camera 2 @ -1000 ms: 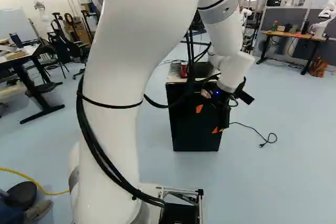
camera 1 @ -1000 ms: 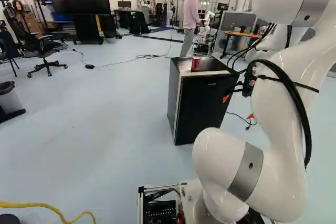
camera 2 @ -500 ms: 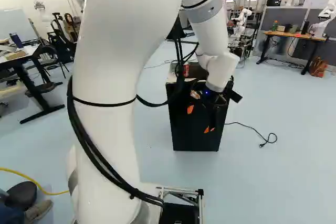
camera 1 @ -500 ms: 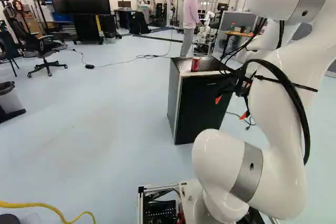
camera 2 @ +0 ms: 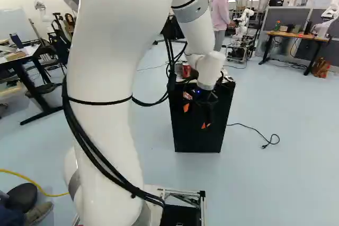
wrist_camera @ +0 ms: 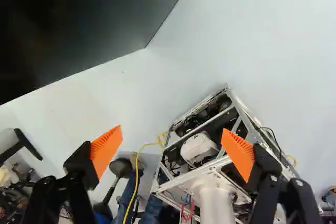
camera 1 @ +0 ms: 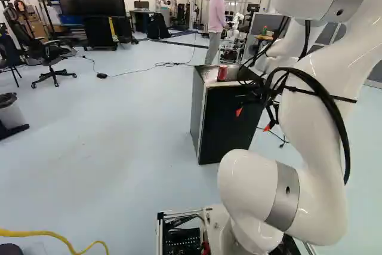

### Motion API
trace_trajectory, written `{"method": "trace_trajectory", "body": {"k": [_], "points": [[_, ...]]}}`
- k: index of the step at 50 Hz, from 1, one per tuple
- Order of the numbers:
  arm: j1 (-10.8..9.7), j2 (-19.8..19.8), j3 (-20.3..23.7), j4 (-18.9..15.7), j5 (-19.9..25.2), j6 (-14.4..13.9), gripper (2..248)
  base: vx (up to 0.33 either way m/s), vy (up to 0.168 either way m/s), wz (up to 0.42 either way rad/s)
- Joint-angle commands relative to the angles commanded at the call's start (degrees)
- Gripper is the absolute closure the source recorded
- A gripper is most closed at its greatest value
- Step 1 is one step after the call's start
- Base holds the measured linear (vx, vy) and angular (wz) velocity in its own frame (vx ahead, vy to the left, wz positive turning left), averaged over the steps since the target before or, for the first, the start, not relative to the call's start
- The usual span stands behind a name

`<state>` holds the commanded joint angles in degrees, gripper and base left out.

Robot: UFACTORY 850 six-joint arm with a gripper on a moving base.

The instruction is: Grab a drink from the fridge

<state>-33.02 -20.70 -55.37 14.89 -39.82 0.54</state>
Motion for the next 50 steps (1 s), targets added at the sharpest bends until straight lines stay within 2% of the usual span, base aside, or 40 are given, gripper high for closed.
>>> {"method": "trace_trajectory", "body": {"k": [20, 50], "points": [[5.3, 0.3, 0.5, 0.0, 9.4, 0.0, 3, 0.0, 0.0, 0.0], [10.9, 0.6, 0.9, 0.0, 23.1, 0.0, 3, 0.0, 0.0, 0.0]]}}
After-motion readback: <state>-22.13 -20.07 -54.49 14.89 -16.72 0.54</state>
